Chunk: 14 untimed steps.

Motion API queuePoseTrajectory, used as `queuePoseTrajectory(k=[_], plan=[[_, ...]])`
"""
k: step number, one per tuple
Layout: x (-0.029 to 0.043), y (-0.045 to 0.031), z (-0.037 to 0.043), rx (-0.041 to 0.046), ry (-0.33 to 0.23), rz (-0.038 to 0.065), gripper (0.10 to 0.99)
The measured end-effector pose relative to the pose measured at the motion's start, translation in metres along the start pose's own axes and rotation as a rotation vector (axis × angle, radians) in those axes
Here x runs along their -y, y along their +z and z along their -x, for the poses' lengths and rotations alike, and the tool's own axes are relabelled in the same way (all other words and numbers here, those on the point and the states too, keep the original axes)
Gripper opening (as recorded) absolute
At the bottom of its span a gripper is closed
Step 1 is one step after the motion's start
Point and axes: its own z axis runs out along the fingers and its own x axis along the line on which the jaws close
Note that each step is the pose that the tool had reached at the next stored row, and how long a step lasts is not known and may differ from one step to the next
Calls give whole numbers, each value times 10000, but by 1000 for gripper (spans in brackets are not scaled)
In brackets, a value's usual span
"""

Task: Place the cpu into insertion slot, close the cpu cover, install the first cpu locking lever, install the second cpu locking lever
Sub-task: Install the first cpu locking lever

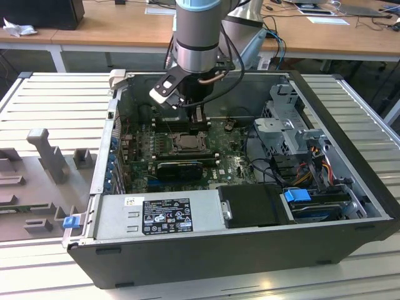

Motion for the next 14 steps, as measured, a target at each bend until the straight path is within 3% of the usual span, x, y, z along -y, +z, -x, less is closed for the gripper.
queuePoseTrajectory(k=[8,10,14], plan=[[-3,-141,-1,6,-1,-1,106],[-4,-246,-2,41,-1,-4,106],[-6,-324,-3,59,-1,-5,106]])
